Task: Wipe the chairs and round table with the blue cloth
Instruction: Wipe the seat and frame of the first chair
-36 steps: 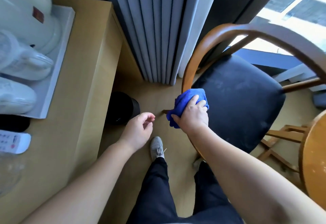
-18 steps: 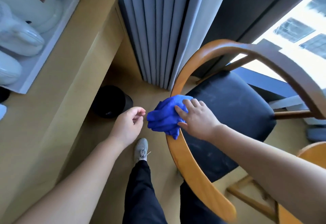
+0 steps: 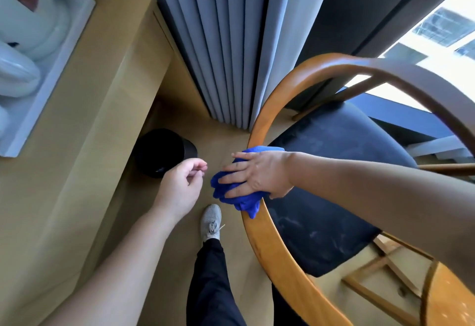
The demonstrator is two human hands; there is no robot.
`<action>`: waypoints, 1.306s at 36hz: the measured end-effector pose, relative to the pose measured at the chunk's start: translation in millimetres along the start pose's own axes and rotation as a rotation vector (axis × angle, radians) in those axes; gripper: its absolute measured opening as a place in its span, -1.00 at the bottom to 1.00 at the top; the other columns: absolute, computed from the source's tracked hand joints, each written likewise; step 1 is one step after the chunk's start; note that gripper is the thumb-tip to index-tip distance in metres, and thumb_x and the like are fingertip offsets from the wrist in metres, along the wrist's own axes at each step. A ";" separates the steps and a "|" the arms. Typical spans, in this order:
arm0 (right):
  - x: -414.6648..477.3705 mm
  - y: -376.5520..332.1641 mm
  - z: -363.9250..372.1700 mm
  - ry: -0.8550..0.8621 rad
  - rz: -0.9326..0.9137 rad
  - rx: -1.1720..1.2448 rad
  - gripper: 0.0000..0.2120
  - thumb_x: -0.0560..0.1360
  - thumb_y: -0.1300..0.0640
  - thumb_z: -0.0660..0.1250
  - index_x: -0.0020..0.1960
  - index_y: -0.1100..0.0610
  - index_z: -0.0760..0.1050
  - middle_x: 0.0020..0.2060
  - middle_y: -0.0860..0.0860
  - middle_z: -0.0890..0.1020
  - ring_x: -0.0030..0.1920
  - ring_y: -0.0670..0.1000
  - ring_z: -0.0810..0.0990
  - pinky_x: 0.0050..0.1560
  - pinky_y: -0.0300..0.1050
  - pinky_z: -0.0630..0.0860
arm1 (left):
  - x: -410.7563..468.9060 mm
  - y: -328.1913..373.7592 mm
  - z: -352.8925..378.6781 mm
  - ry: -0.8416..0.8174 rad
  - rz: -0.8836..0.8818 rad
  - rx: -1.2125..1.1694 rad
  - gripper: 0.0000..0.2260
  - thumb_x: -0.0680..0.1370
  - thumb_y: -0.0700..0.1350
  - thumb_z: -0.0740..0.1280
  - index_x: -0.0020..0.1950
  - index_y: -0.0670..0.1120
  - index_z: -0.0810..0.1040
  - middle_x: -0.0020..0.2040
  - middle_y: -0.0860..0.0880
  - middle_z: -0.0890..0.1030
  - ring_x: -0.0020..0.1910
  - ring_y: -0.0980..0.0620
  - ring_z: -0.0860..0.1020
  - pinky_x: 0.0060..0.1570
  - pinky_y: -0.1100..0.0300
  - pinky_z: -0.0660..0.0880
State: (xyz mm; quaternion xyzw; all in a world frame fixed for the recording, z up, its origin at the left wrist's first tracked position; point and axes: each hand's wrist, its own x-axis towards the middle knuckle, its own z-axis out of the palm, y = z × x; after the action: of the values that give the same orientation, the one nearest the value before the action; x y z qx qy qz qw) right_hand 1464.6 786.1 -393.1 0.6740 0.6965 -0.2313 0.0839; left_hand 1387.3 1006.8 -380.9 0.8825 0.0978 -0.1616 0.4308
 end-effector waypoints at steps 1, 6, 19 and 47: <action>1.7 2.8 -0.1 -0.011 -0.003 0.010 -0.04 0.32 0.00 0.49 0.54 -0.06 -0.01 0.54 0.06 0.06 0.52 0.16 0.00 0.47 0.19 -0.14 | 2.3 -0.1 -1.0 0.003 0.003 0.001 -0.78 0.56 -0.25 0.26 0.05 0.06 0.56 -0.02 0.18 0.60 0.01 0.19 0.58 0.01 0.28 0.50; 1.7 16.3 -1.0 0.025 0.013 0.054 -0.07 0.29 0.02 0.51 0.51 -0.06 0.07 0.50 0.08 0.15 0.47 0.17 0.12 0.48 0.15 -0.01 | 12.7 2.3 -6.8 0.011 -0.004 0.004 -0.76 0.56 -0.24 0.26 0.03 0.12 0.52 -0.02 0.20 0.59 0.01 0.20 0.58 -0.03 0.34 0.48; -35.2 51.8 -5.3 0.128 0.306 0.072 -0.36 0.39 -0.09 0.37 0.43 -0.08 0.28 0.37 0.05 0.35 0.35 0.14 0.32 0.45 0.08 0.14 | 29.4 27.4 3.8 -0.012 0.008 0.020 -0.81 0.57 -0.20 0.27 0.09 0.05 0.56 -0.01 0.15 0.60 0.02 0.22 0.56 -0.08 0.43 0.46; -125.3 129.3 -17.4 0.468 0.988 0.480 -0.22 0.15 -0.24 0.43 0.34 -0.16 0.33 0.20 -0.03 0.42 0.17 0.10 0.44 0.15 -0.08 0.38 | 58.3 97.7 23.5 -0.077 0.197 0.170 -0.81 0.59 -0.16 0.26 0.16 0.02 0.56 0.05 0.14 0.59 0.04 0.25 0.53 -0.07 0.53 0.42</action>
State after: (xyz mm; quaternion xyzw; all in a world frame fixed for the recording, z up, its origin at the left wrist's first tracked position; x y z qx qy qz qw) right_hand 1604.1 678.9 -351.0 0.9514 0.2287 -0.1611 -0.1289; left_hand 1467.2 930.5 -344.8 0.9143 -0.0199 -0.1598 0.3717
